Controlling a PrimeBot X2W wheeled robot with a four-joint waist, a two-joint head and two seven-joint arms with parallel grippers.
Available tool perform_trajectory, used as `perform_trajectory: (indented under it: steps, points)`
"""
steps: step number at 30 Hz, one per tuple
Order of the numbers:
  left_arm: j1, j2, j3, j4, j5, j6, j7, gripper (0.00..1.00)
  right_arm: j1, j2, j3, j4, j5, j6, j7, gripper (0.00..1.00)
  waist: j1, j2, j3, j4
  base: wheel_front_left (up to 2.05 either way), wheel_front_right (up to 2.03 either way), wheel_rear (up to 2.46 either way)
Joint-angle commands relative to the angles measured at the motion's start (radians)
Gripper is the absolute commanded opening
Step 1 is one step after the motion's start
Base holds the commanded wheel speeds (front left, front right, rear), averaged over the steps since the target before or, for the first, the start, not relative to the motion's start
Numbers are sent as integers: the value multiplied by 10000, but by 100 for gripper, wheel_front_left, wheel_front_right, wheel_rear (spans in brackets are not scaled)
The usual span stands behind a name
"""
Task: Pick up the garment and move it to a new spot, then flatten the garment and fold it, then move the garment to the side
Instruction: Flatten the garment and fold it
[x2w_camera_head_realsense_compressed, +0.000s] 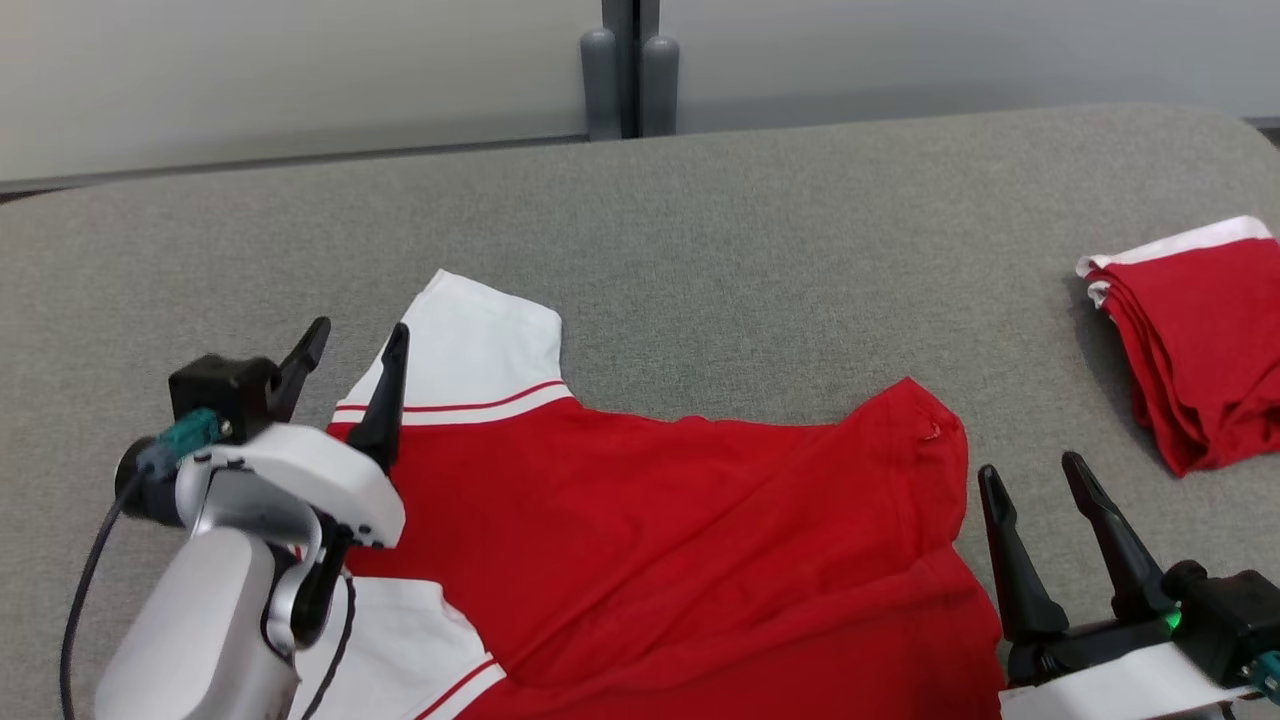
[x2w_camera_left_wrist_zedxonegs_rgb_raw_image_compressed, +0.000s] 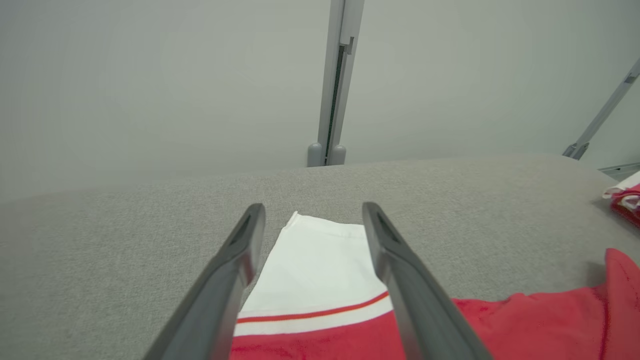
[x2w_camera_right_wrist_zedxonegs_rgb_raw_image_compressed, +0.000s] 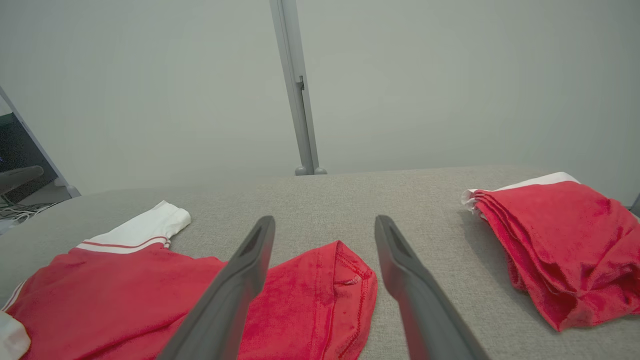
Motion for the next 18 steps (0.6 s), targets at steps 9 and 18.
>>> perform_trajectory:
  steps: [9, 18]
  points:
    - [-3873, -266, -307, 4946, -348, -1159, 526, 100, -1073, 142, 518, 385, -144, -4, -365, 100, 0, 0, 1697, -1086, 0, 0, 0]
    - [-5465, -79, -553, 8076, -350, -1428, 880, 0, -1384, 269, 424, 796, -75, -4, -639, 100, 0, 0, 2221, -1406, 0, 0, 0]
